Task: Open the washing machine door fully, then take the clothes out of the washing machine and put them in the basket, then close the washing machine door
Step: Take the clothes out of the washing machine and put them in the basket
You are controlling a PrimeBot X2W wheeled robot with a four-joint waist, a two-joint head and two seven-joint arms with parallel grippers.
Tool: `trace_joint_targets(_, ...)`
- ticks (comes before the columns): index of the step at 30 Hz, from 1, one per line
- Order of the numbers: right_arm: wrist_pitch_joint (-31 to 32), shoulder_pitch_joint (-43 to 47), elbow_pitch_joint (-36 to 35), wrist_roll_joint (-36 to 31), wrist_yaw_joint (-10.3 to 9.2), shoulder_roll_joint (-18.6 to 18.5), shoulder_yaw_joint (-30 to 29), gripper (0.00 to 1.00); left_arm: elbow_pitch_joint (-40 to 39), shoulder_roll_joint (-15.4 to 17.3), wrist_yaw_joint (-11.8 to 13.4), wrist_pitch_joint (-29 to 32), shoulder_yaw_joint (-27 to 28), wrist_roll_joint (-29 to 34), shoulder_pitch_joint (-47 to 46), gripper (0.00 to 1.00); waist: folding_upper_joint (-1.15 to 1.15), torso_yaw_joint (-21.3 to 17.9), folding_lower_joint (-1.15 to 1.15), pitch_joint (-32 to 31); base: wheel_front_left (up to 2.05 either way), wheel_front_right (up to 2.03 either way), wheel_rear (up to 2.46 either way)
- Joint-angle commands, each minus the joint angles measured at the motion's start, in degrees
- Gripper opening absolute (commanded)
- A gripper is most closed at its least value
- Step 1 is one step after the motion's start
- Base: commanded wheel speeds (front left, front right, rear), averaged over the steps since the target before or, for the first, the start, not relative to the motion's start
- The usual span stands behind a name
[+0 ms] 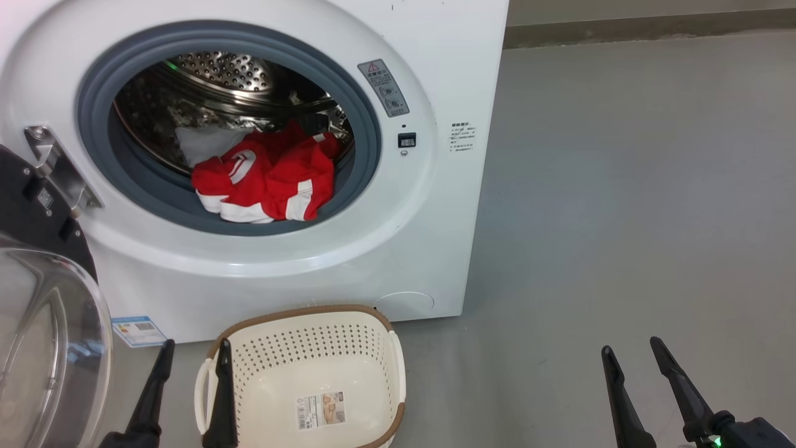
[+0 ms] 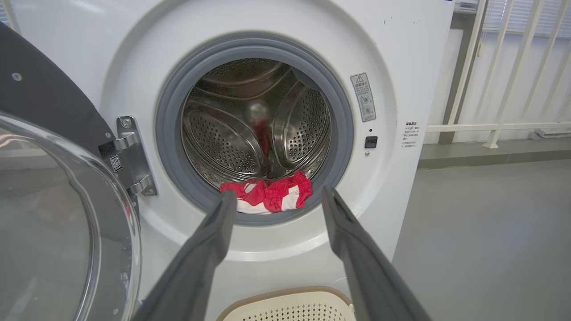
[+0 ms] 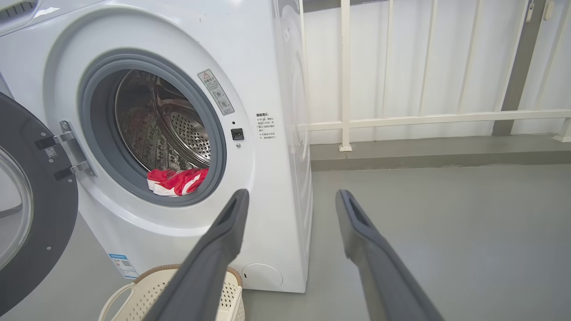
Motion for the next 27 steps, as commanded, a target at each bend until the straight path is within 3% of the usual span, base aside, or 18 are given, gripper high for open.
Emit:
trace_joint_targets(1,-0.4,-1.0,-1.4,0.1,0.17,-0.5,1.5,1.0,-1.7,0.7,0.5,-0.4,2.0,-0.4,-0.9,1.0,0.0,-0.2,0.0,-0.1,0.0,0.0,0.0)
trace_joint_targets(27,-0.5,-2.2,-1.8,0.6,0.17,-0.5,1.3,1.0,-2.2,0.7,0.9,-0.5,1.5,-0.7,-3.2,1.0,0.0,-0.5,0.0,4.0,0.0,0.0,0.0)
